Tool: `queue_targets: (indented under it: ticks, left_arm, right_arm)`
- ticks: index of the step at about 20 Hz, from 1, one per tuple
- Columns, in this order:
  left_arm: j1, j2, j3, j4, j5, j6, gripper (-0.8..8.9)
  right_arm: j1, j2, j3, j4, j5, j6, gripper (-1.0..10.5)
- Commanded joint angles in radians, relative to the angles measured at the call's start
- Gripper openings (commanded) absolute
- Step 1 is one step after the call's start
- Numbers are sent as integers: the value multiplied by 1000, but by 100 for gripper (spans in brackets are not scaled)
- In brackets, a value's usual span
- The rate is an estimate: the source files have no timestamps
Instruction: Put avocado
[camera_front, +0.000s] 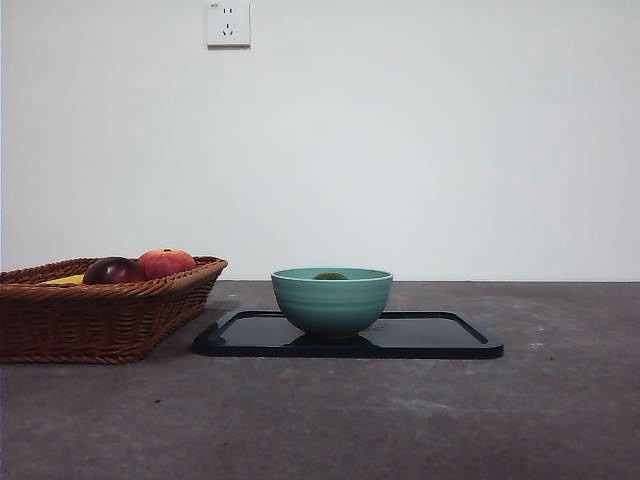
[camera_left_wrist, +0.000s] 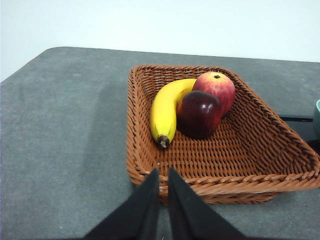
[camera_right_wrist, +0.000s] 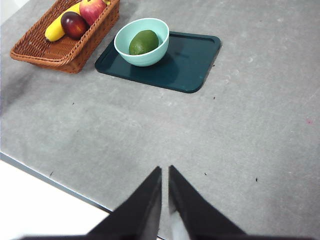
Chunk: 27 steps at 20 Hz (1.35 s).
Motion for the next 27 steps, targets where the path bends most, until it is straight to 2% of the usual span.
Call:
queue_targets:
  ticks: [1,20,21,23,25,27]
  left_arm:
    - [-2,-2,-22,-10,-2,6,26]
    - [-2,-2,-21,-7,-2,5,26]
    - [-2,-2,-21,-7,-2,5,26]
    - [-2,-2,-21,-6,-2,5,26]
    - [-2,-2,-21,-7,-2,5,26]
    - [-2,-2,-21,-6,-2,5,26]
  right_arm:
    - [6,3,9,11,1,2,19]
    - [-7,2,9,11,2,-2,19]
    - [-38,-2,8,14,11,-71,19]
    - [-111,-4,-26,141,48,-170,19]
    - [-201,-29,-135,388,52,-263,19]
    - [-294,-63,-284,648,49,-270,19]
